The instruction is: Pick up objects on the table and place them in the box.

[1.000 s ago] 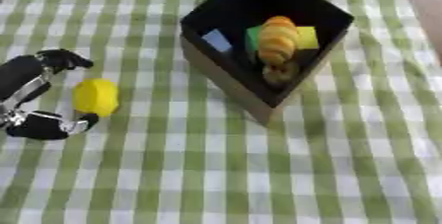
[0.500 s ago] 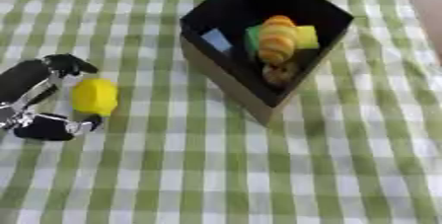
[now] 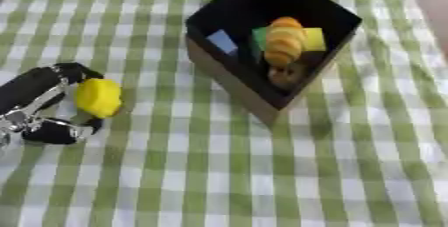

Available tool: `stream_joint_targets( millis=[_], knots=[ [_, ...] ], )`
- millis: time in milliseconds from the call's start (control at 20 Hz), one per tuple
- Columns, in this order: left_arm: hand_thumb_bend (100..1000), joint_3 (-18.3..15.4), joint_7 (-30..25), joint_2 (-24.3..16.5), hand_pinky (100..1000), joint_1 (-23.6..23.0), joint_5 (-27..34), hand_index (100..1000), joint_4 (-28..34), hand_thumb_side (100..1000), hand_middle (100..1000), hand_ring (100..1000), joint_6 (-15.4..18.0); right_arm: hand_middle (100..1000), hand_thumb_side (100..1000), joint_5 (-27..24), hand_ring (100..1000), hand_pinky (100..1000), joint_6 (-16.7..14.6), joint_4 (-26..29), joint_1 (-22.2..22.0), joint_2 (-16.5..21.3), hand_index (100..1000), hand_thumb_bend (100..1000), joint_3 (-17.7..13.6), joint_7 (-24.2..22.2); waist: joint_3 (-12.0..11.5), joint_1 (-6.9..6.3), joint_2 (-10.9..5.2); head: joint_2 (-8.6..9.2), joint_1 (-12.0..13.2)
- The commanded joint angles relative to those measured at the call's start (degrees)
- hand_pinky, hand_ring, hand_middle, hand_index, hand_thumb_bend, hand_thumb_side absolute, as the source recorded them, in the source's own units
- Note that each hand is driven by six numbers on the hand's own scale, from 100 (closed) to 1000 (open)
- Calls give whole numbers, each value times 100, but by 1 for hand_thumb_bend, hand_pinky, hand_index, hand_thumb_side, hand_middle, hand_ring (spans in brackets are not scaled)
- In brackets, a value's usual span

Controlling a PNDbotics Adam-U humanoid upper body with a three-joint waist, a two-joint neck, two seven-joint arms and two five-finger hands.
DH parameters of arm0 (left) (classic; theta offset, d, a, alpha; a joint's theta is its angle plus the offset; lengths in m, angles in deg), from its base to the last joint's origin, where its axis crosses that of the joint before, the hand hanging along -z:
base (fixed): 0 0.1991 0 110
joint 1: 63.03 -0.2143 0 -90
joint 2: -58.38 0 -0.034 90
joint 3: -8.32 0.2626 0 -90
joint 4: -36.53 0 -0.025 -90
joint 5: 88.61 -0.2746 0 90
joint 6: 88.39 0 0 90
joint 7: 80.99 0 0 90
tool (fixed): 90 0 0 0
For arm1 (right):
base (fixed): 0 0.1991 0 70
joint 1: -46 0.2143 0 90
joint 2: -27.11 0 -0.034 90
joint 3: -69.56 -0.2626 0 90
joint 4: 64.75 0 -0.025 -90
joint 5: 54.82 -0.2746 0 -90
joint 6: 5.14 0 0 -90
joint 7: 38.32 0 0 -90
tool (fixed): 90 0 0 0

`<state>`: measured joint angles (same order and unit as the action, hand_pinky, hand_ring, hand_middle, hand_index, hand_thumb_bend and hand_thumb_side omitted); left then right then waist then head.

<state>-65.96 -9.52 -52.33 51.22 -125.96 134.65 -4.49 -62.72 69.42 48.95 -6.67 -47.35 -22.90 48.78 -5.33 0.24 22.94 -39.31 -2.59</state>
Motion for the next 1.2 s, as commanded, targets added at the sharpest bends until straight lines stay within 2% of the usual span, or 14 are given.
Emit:
stream_joint_targets(
  millis=[50, 100, 300, 450, 550, 750, 1000, 1200],
  knots=[
    [315, -41, 108, -56, 762, 44, 14, 837, -50, 133, 733, 757, -46, 622, 534, -15, 856, 867, -3, 90, 59, 77, 854, 100, -47, -29, -8, 15, -93, 50, 17],
    [284, -43, 169, -47, 755, 47, 26, 827, -54, 142, 723, 750, -70, 622, 534, -16, 857, 867, -3, 90, 57, 76, 854, 100, -45, -33, -9, 17, -92, 52, 19],
    [253, -47, 419, -24, 734, 68, 56, 784, -59, 209, 673, 712, -140, 620, 534, -17, 857, 867, 2, 90, 48, 75, 854, 100, -40, -47, -11, 20, -93, 61, 24],
    [303, -31, 519, -14, 742, 77, 39, 795, -51, 216, 683, 721, -152, 619, 533, -13, 858, 868, 8, 90, 33, 72, 854, 100, -34, -65, -5, 16, -92, 66, 27],
    [336, -4, 419, -24, 763, 69, 68, 837, -28, 204, 725, 749, -88, 619, 533, -8, 858, 868, 11, 90, 22, 75, 854, 100, -36, -71, 0, 9, -93, 66, 24],
    [410, 24, 82, -115, 793, 76, 107, 882, 62, 262, 766, 783, 23, 619, 533, -7, 858, 868, 15, 90, 13, 81, 854, 100, -37, -73, -1, -13, -101, 68, 18],
    [417, 23, -274, -201, 797, 113, 149, 881, 178, 276, 769, 785, 92, 619, 533, -7, 858, 869, 23, 90, -6, 87, 854, 100, -31, -85, 4, -31, -116, 84, 17],
    [388, 9, -343, -233, 790, 120, 203, 869, 255, 281, 757, 779, 90, 618, 532, -8, 859, 869, 27, 90, -17, 90, 855, 100, -27, -94, 6, -41, -121, 93, 16]
  ],
)
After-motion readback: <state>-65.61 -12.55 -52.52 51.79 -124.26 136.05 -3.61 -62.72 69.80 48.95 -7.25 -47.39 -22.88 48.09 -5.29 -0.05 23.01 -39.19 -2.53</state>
